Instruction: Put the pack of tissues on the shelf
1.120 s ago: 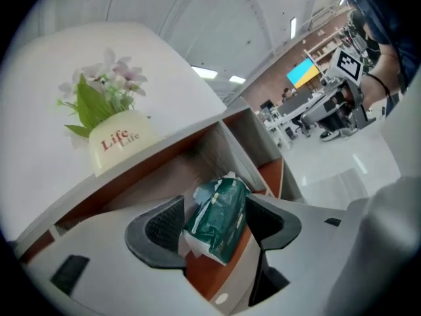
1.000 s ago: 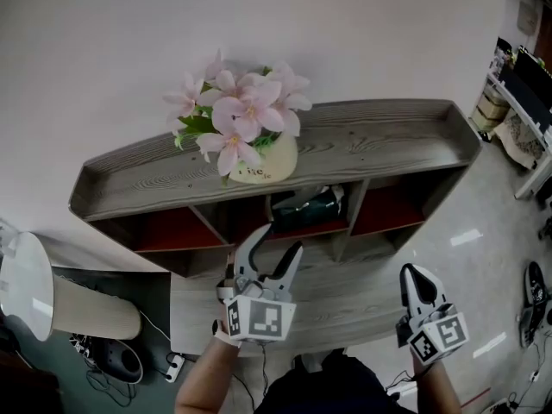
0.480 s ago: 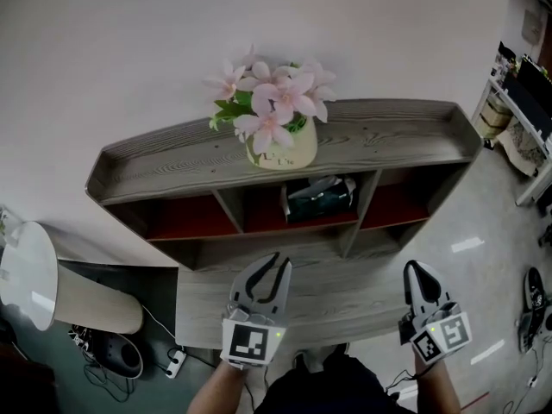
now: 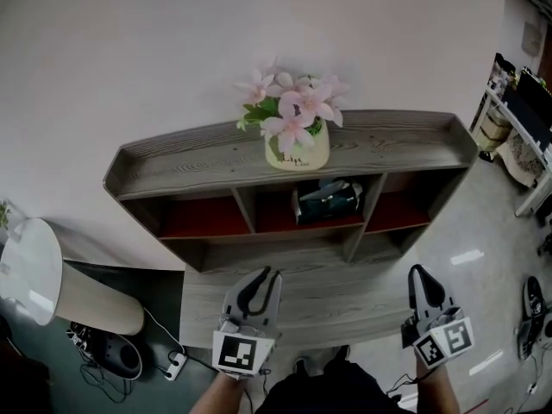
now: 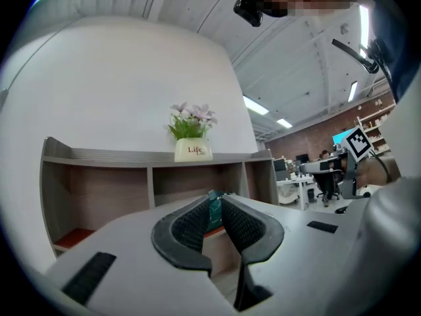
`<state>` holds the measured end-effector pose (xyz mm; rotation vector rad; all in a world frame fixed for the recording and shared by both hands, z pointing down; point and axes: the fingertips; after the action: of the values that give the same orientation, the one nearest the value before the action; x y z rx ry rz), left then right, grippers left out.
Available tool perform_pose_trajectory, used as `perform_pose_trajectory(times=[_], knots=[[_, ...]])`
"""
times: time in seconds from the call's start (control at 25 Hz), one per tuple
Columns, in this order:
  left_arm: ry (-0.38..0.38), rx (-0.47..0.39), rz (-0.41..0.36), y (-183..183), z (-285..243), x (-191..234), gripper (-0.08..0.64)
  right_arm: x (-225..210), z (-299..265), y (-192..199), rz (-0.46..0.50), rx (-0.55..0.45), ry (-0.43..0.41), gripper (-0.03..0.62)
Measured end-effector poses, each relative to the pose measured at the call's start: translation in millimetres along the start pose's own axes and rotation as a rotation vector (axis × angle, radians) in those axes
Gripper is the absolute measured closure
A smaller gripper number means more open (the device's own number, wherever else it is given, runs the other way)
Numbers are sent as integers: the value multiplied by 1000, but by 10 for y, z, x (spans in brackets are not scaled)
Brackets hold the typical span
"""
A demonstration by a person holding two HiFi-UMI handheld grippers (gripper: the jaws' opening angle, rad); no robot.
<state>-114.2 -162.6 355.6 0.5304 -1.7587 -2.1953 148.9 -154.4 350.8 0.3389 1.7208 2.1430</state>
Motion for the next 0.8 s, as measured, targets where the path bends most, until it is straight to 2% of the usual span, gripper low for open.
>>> perform_pose_trajectory(times=[0.08, 0.2, 0.32, 0.48, 0.8], knots=[[4, 1, 9, -5, 47, 26, 492, 29, 37, -26, 5, -2, 6, 580], [10, 3, -18, 12, 143, 92, 492, 61, 69, -51, 15, -5, 11, 580], [-22, 5, 7, -20, 222, 175, 492, 91, 98, -48, 17, -6, 17, 580], [-36, 18, -15, -7, 329, 292, 492, 126, 135, -17, 15, 6, 25, 580], [-58, 16, -7, 7, 380, 383, 492, 189, 101, 54, 10, 23, 12, 580]])
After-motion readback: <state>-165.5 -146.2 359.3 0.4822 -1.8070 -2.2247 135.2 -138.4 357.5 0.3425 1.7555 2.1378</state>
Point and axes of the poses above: the fingertips, and each gripper's own axes: z backward along the fingers, x to its left, y out of its underside, and after that the axes turned 9 degrees about -x, right-handed
